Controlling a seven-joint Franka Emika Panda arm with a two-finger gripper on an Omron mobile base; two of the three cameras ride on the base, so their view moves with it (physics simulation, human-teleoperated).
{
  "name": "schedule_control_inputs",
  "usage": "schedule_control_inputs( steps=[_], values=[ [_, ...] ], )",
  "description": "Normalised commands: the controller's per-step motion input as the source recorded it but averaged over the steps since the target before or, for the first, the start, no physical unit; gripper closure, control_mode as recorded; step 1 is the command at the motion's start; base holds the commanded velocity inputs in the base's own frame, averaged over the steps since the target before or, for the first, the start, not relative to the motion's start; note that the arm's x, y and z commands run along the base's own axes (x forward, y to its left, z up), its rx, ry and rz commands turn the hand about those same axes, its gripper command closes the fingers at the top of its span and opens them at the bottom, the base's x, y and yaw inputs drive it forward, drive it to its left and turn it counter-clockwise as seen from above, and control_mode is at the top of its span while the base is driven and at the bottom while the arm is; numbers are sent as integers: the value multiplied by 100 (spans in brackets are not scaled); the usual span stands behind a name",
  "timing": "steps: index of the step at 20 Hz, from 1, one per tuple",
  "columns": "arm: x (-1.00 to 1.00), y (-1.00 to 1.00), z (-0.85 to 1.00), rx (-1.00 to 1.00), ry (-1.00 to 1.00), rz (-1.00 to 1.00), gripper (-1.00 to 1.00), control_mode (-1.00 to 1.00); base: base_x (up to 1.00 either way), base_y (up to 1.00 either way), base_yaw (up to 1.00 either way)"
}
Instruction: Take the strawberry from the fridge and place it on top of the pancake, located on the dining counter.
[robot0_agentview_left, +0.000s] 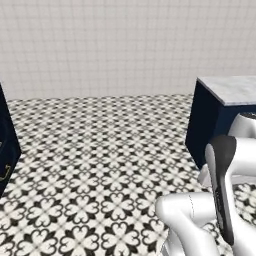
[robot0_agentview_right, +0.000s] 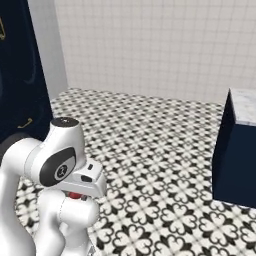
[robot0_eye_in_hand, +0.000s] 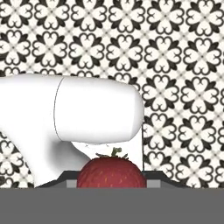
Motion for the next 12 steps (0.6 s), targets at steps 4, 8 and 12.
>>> schedule_control_inputs(
  steps=[4, 8, 12],
  values=[
    [0, 0, 0, 0, 0, 0, 100, 100, 100, 71, -26],
    [0, 0, 0, 0, 0, 0, 100, 100, 100, 16, -24],
    [0, 0, 0, 0, 0, 0, 100, 100, 100, 0, -23]
  ],
)
